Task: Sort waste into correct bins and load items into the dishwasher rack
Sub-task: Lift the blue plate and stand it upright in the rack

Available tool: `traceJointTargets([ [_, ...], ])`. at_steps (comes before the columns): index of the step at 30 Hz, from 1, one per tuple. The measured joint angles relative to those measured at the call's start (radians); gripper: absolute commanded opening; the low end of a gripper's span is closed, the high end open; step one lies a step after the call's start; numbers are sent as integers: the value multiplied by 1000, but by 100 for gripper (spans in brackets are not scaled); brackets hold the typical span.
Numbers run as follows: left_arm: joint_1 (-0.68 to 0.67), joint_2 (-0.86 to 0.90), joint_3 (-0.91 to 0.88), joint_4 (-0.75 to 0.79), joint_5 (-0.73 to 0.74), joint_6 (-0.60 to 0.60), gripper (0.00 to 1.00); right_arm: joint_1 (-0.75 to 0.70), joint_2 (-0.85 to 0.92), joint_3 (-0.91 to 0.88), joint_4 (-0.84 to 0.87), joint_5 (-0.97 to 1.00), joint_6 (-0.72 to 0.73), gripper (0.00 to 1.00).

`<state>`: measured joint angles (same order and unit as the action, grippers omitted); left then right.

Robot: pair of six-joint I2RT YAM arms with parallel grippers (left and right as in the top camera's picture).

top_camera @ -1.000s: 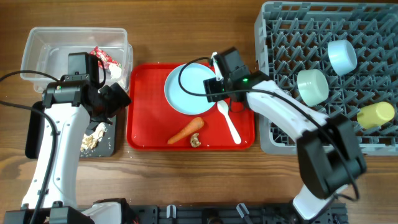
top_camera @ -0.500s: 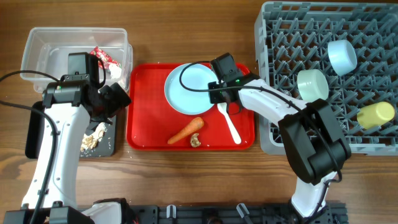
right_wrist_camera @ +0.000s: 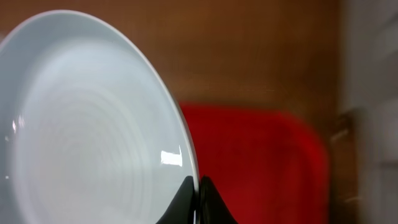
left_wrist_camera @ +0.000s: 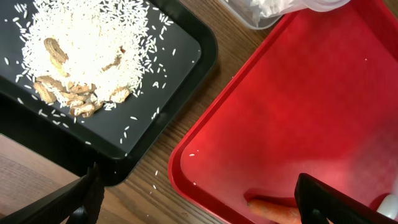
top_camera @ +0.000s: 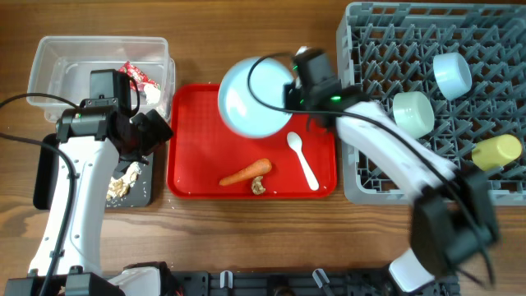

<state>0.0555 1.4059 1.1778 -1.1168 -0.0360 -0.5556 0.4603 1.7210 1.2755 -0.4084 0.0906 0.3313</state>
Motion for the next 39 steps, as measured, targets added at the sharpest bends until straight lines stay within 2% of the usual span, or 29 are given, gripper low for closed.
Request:
traceJointTargets([
  [3,0,0,0,-2,0,0,100,-31,-180,19,1,145,-127,5],
  [7,0,0,0,-2,0,0,100,-80,-320,24,14,371,-312,4],
  [15,0,0,0,-2,0,0,100,-275,-327,25,162,751,-561,4],
  [20,0,0,0,-2,0,0,100,-330,-270,25,170,804,-618,4],
  [31,0,0,0,-2,0,0,100,-329,26,25,166,812,-632,4],
  [39,0,0,0,2,0,0,100,-232,45,25,159,815,-632,4],
])
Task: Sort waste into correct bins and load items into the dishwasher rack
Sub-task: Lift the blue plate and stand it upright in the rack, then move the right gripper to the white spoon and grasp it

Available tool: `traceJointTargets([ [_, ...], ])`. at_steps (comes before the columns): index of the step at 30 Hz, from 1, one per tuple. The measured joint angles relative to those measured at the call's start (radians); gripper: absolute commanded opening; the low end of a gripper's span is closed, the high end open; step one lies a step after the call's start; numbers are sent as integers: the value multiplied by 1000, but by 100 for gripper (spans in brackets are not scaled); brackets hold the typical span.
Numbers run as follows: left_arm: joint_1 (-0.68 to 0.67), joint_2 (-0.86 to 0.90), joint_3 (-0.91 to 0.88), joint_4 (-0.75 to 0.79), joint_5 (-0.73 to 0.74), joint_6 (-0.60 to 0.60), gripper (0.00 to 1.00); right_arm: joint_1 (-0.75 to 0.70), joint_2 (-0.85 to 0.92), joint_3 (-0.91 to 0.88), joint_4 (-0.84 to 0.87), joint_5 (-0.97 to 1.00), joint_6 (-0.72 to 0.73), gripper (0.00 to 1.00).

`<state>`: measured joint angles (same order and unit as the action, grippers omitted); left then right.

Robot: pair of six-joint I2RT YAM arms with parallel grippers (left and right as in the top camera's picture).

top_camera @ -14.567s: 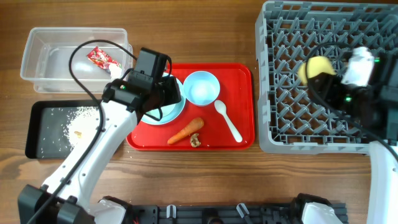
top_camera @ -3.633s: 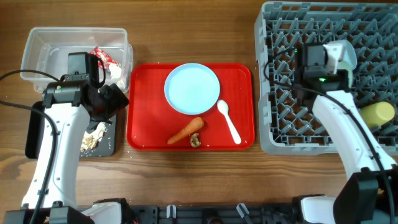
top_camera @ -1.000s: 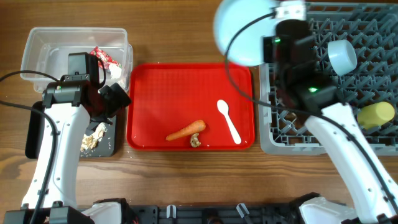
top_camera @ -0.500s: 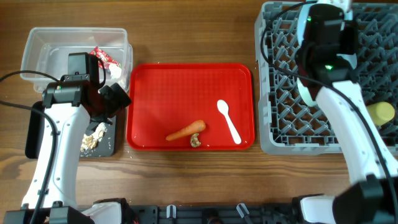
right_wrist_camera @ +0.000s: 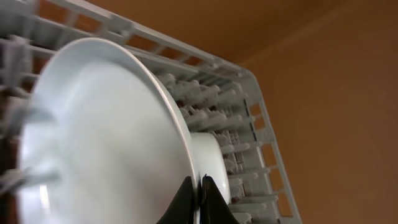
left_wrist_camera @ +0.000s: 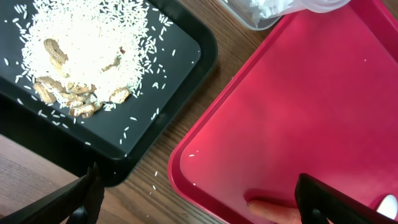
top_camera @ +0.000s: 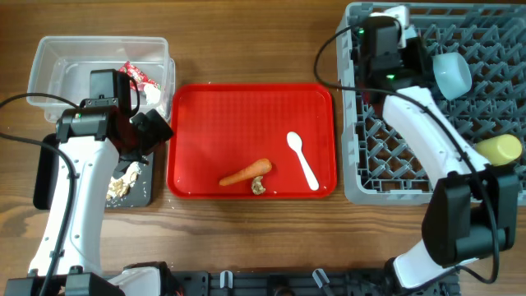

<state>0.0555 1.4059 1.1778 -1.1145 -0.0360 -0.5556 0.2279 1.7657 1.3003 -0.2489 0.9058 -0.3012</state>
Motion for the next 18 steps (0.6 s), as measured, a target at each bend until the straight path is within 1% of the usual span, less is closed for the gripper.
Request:
traceJointTargets([
  [1,0,0,0,0,0,0,100,22,0,0,-1,9,0,8],
  [2,0,0,0,0,0,0,100,39,0,0,-5,17,0,15],
  [4,0,0,0,0,0,0,100,69,0,0,-20,22,-1,35],
  [6,0,0,0,0,0,0,100,104,0,0,-68,18,5,45],
  [7,0,0,0,0,0,0,100,120,0,0,-98,15,6,48],
  [8,0,0,0,0,0,0,100,130,0,0,-117,14,14,54],
  [9,0,0,0,0,0,0,100,144,-3,0,-153,10,23,58],
  [10,0,0,0,0,0,0,100,151,-7,0,-176,3,37,64],
  [12,0,0,0,0,0,0,100,155,-48,0,-246,-77,80,72],
  [15,0,0,0,0,0,0,100,154,-155,0,-286,-287,109,72],
  [18,0,0,0,0,0,0,100,154,-284,1,-312,-601,177,68],
])
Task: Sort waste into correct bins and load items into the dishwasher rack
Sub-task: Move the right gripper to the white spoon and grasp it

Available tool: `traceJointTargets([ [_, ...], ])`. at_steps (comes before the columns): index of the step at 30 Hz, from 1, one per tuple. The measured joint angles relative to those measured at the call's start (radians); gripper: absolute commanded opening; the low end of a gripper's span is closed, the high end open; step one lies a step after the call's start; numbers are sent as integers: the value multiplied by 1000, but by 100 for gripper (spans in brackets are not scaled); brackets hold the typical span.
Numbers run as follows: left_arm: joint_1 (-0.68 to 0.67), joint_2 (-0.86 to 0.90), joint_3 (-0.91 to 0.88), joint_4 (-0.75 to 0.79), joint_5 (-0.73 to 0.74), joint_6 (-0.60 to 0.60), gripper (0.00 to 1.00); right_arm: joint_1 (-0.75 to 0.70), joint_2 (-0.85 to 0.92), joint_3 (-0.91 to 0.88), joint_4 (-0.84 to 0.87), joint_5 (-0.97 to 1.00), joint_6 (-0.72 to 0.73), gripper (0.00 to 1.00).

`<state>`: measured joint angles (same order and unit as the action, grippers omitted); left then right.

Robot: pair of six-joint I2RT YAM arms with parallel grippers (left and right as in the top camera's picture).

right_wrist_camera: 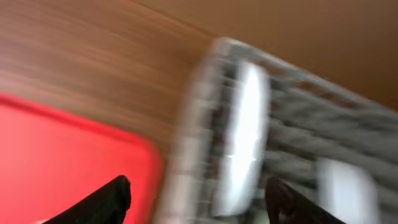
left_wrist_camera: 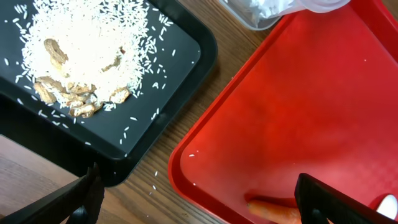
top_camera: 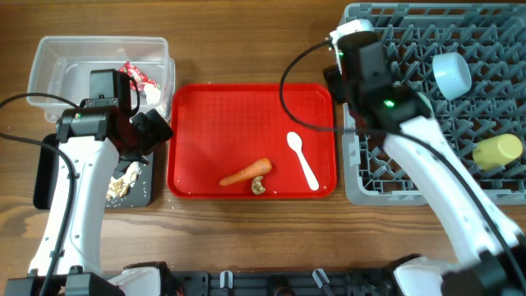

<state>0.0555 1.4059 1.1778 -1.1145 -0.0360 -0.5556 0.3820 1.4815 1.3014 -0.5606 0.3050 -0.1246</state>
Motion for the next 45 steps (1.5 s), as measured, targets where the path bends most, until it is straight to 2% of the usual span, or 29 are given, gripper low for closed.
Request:
traceJointTargets([
  [4,0,0,0,0,0,0,100,0,-30,6,-108,-263,141,68],
  [7,0,0,0,0,0,0,100,15,19,6,-216,-358,192,70],
  [18,0,0,0,0,0,0,100,106,383,5,-235,-425,219,72],
  [25,0,0,0,-1,0,0,100,106,509,6,-174,-428,241,71],
  [28,0,0,0,-1,0,0,100,108,509,6,-172,-427,254,63],
  [29,0,0,0,-1,0,0,100,108,509,6,-173,-423,257,56],
  [32,0,0,0,-1,0,0,100,108,511,6,-180,-407,269,47],
  [38,0,0,0,-1,0,0,100,108,511,6,-201,-380,290,44],
  [41,0,0,0,-1,0,0,100,110,512,6,-228,-344,293,39],
  [45,0,0,0,-1,0,0,100,111,512,6,-238,-317,301,38],
])
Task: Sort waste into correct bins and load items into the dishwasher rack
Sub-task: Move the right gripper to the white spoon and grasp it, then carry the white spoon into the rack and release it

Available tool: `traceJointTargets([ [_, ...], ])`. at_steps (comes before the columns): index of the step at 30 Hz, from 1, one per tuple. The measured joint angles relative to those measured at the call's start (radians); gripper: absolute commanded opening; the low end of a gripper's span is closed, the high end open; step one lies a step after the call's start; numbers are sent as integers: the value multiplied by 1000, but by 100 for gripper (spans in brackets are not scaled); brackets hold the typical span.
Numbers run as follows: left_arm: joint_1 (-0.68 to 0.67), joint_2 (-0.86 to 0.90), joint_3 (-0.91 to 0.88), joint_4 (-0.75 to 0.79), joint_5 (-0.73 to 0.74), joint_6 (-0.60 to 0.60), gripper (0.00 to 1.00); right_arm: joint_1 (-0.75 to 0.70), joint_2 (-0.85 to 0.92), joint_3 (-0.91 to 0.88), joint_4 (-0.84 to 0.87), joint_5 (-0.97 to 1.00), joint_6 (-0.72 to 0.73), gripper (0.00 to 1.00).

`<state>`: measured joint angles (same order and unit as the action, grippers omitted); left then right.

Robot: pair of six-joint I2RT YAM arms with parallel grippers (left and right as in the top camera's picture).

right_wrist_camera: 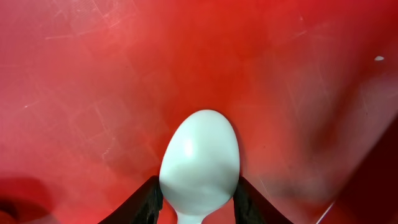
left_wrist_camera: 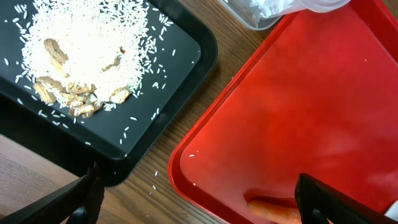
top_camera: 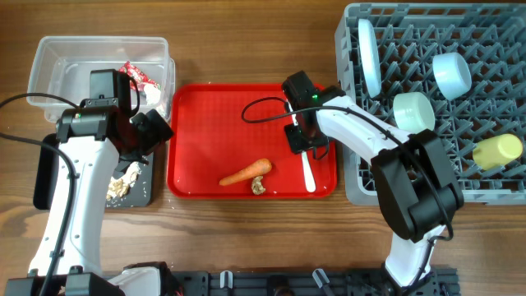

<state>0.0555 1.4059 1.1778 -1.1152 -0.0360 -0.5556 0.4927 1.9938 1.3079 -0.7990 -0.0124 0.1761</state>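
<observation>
A white spoon [right_wrist_camera: 200, 162] lies at the right of the red tray [top_camera: 205, 115], its handle [top_camera: 308, 174] pointing toward the front. My right gripper [top_camera: 301, 140] is down on the tray, its fingers [right_wrist_camera: 150, 200] pressed against both sides of the spoon's bowl. An orange carrot [top_camera: 245, 173] and a small food scrap [top_camera: 258, 187] lie near the tray's front edge. A white plate [top_camera: 369, 45] stands on edge in the grey dishwasher rack [top_camera: 349, 191]. My left gripper [top_camera: 156, 130] hangs open over the gap between the black tray [left_wrist_camera: 165, 87] and the red tray, holding nothing.
The black tray holds rice and peanut shells [left_wrist_camera: 74, 102]. A clear bin [top_camera: 49, 62] with wrappers stands at the back left. In the rack sit a pale blue cup [top_camera: 452, 74], a pale green cup [top_camera: 413, 113] and a yellow cup [top_camera: 497, 152].
My right gripper was open and near the rack's left end. Now it is down on the red tray with its fingers against the spoon's bowl. The left arm has not moved.
My right gripper first held the white plate on edge above the red tray. Then it held the plate at the rack's far left end. Then it was open beside the rack, the plate left standing there. Now it grips the spoon on the tray.
</observation>
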Motion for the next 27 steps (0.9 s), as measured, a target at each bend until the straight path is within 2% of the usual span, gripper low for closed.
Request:
traceJointTargets([
  [7,0,0,0,0,0,0,100,2,0,0,1,14,24,32],
  [15,0,0,0,0,0,0,100,2,-13,-2,-2,17,48,32],
  [22,0,0,0,0,0,0,100,-6,-304,-9,-14,24,-18,32],
  [27,0,0,0,-1,0,0,100,-90,-491,-9,-89,112,-73,31],
])
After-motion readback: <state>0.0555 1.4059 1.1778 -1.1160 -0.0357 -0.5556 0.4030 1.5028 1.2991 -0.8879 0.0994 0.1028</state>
